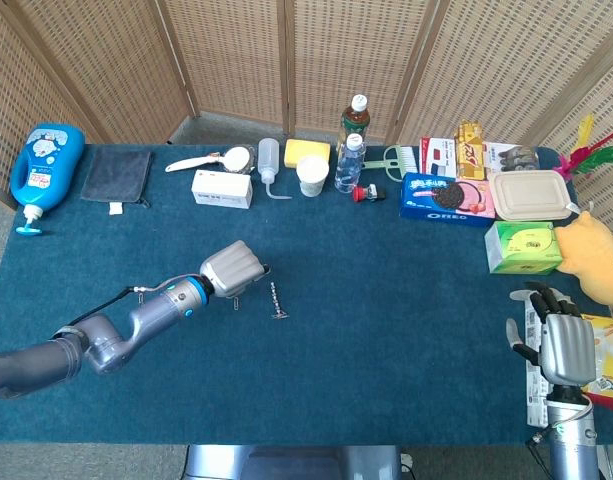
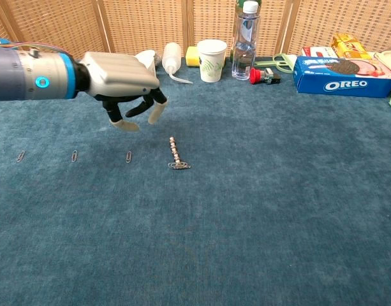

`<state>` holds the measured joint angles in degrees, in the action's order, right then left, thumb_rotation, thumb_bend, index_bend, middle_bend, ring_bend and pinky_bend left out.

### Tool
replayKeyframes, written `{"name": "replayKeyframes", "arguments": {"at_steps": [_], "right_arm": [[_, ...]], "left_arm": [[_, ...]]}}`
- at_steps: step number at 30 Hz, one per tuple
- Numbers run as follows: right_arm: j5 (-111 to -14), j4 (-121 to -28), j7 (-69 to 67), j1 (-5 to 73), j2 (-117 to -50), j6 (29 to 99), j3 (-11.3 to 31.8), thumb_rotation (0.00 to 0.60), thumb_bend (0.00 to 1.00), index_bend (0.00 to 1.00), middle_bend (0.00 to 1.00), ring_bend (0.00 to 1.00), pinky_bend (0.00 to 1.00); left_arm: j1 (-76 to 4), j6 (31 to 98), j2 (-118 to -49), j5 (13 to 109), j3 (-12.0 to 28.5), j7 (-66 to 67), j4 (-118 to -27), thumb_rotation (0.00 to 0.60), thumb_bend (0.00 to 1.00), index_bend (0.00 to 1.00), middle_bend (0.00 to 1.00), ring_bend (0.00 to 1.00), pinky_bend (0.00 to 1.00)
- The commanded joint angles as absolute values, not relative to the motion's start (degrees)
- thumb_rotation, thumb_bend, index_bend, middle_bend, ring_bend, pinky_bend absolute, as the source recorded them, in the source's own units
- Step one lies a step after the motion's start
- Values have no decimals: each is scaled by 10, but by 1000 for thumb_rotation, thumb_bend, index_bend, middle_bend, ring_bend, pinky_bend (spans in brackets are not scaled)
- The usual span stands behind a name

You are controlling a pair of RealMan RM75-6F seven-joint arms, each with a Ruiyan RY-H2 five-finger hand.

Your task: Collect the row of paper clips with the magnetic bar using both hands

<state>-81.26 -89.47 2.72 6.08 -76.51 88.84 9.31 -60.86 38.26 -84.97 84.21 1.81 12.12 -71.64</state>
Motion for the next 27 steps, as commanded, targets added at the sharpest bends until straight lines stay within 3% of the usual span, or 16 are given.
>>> {"name": "replayKeyframes", "arguments": {"at_steps": [1,16,27], "right_arm": [[-813,-894,27,60,-765,889,93,600,424,369,303,261,362],[-808,-887,14,58,-767,889,97,600,425,364,307,261,374],[-808,-886,9,56,-767,893,99,600,424,362,309,261,387]], "left_arm": [[-617,370,-858,834,23,129,-713,600,583,449,664,785,757],[-639,345,-903,829,28,128,-678,600,541,356,664,777,756],[-612,417,-918,850,27,96,-663,600,460,360,673,784,756]]}}
